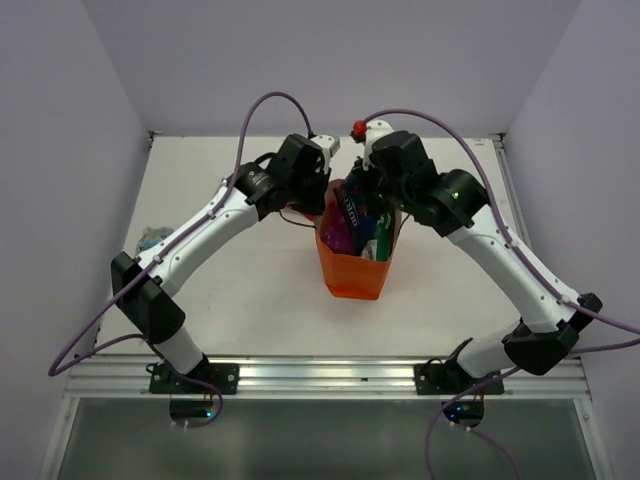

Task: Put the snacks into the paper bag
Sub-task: Adjust the snack in the paper bag.

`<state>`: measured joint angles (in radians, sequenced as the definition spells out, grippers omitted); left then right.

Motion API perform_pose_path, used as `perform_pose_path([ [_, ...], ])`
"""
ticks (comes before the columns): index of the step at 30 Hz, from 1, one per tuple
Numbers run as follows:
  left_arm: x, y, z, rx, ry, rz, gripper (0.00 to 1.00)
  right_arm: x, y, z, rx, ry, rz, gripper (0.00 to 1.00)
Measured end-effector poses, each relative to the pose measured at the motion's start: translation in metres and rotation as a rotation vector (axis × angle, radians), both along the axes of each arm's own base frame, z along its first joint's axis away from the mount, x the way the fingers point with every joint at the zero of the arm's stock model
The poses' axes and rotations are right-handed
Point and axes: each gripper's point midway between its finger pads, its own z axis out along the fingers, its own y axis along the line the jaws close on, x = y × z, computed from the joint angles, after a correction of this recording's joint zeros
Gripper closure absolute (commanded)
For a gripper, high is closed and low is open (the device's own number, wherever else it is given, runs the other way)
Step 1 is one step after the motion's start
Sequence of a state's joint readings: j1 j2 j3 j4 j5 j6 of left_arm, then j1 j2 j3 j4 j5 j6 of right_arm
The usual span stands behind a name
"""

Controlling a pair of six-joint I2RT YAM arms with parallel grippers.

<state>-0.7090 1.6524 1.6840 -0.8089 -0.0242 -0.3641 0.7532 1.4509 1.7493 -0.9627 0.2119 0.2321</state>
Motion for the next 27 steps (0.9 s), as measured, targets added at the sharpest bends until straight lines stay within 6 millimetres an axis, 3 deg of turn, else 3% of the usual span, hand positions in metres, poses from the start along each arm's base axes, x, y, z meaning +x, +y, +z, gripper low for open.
perform_pose_path([
  [3, 0.007, -0.001, 0.001, 0.037, -0.036, -0.041, 1.0, -0.014, 0.004, 0.023, 0.028, -0.029, 0.106, 1.0],
  [5, 0.012, -0.003, 0.004, 0.053, -0.062, -0.07, 1.0, -0.022, 0.006, 0.029, 0.027, -0.031, 0.174, 1.0],
  [18, 0.039, -0.014, 0.039, 0.053, -0.192, -0.209, 1.0, -0.063, 0.016, 0.009, -0.021, 0.068, 0.471, 1.0],
  [22, 0.04, -0.018, 0.036, 0.036, -0.176, -0.228, 1.0, -0.065, 0.024, -0.007, -0.017, 0.101, 0.516, 1.0],
  [27, 0.042, -0.025, 0.024, 0.033, -0.146, -0.242, 1.0, -0.06, 0.036, -0.051, -0.046, 0.166, 0.56, 1.0],
])
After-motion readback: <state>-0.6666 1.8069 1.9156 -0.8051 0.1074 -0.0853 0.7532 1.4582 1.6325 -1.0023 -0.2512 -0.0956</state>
